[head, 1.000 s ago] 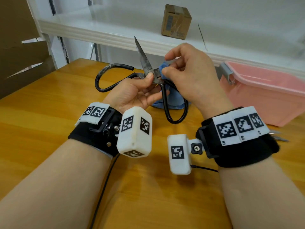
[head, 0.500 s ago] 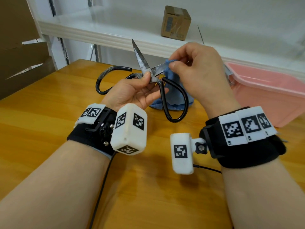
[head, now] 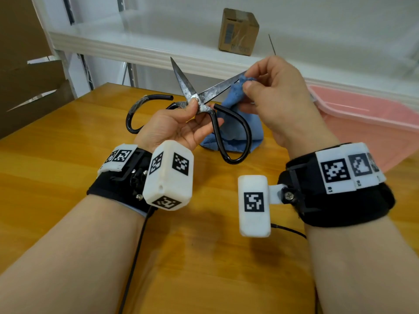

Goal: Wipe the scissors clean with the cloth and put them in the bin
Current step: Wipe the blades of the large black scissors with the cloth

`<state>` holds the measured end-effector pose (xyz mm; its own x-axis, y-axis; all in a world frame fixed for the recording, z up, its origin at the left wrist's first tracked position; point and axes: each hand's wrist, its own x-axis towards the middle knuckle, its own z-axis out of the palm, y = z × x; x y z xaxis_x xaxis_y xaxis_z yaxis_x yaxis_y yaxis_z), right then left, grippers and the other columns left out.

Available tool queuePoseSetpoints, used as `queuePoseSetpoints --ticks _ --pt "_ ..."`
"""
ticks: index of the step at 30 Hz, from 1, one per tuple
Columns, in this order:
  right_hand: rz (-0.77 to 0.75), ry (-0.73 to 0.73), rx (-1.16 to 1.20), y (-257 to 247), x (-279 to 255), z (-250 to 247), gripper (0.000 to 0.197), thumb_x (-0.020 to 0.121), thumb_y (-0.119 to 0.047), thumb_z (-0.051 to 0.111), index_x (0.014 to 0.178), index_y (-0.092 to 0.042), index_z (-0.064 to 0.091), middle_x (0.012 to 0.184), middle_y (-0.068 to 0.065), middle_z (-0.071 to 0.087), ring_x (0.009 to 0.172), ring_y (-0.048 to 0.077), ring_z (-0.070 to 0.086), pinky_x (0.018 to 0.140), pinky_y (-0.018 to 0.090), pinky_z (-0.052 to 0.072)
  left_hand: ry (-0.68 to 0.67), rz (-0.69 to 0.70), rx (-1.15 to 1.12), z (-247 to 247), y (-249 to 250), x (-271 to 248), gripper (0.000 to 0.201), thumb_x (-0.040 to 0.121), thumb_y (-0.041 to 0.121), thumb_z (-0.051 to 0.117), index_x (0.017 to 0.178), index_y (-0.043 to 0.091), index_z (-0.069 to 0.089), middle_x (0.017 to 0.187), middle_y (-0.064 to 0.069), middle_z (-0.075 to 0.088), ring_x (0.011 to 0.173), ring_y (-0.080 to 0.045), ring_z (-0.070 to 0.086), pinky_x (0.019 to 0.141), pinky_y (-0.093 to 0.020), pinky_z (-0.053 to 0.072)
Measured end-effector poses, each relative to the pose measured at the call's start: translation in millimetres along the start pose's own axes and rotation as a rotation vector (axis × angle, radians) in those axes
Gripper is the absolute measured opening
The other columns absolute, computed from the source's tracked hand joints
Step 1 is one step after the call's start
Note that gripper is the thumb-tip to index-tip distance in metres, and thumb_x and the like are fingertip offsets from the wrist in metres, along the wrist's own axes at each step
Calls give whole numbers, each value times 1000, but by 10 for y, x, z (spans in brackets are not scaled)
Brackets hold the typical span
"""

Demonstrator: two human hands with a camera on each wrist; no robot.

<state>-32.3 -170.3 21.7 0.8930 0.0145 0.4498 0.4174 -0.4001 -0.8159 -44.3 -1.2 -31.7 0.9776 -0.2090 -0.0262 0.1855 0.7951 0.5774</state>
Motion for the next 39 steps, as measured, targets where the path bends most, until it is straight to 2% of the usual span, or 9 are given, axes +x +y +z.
queuePoseSetpoints --ticks 2,7,11,16,21,24,31,37,39 --pt "-68 10 -177 3 -3 21 25 86 -5 58 82 -29 61 85 -2 64 81 16 66 74 37 60 -4 0 10 1 2 2 11 79 4 58 89 0 58 80 -21 68 77 -29 73 78 -50 58" --pt "-214 -60 -514 -75 -73 79 23 85 -9 59 83 -30 66 98 -1 63 80 8 54 56 9 32 -19 -7 60 -2 10 -8 9 92 5 52 90 -1 59 86 -20 70 85 -31 72 88 -51 52" --pt "-249 -83 -529 -90 -109 145 24 87 -10 61 100 -29 68 103 -3 61 82 5 54 57 2 37 -31 -50 89 -24 21 1 20 94 6 52 109 -4 59 125 -22 61 119 -31 60 98 -49 48" --pt "-300 -31 -447 -94 -131 174 18 86 -14 68 99 -24 60 90 -9 64 83 8 62 75 29 55 -36 -50 117 3 11 -15 29 96 6 51 121 -6 57 123 -20 63 119 -31 61 91 -47 54" --pt "-329 -67 -528 -84 -114 224 11 91 -25 66 98 -29 72 100 -10 64 87 3 58 69 6 40 -46 -32 130 26 22 -43 17 95 6 52 104 -4 63 100 -18 71 102 -28 69 79 -40 60" --pt "-334 -45 -557 -55 -115 270 12 92 -22 65 98 -29 73 106 -5 56 88 6 56 67 4 35 -65 -23 145 35 14 -50 14 95 4 51 101 -3 62 97 -16 71 96 -24 70 69 -37 61" --pt "-276 46 -486 35 -109 332 13 86 -17 65 89 -29 67 93 -6 64 85 8 61 76 25 52 -35 -6 188 73 -55 -44 14 97 0 49 99 -4 62 97 -14 67 98 -23 65 65 -36 60" --pt "-206 113 -447 56 -110 318 12 89 -15 63 90 -27 65 90 -9 65 88 8 62 80 28 54 -26 -15 222 87 -89 -38 16 97 1 49 103 -5 62 97 -15 65 104 -25 62 66 -36 60" --pt "-189 107 -436 30 -105 283 11 89 -16 64 89 -27 66 84 -12 64 86 7 62 81 31 55 -34 -22 223 90 -75 -43 14 97 1 49 98 -3 62 91 -14 67 92 -22 68 68 -37 61"
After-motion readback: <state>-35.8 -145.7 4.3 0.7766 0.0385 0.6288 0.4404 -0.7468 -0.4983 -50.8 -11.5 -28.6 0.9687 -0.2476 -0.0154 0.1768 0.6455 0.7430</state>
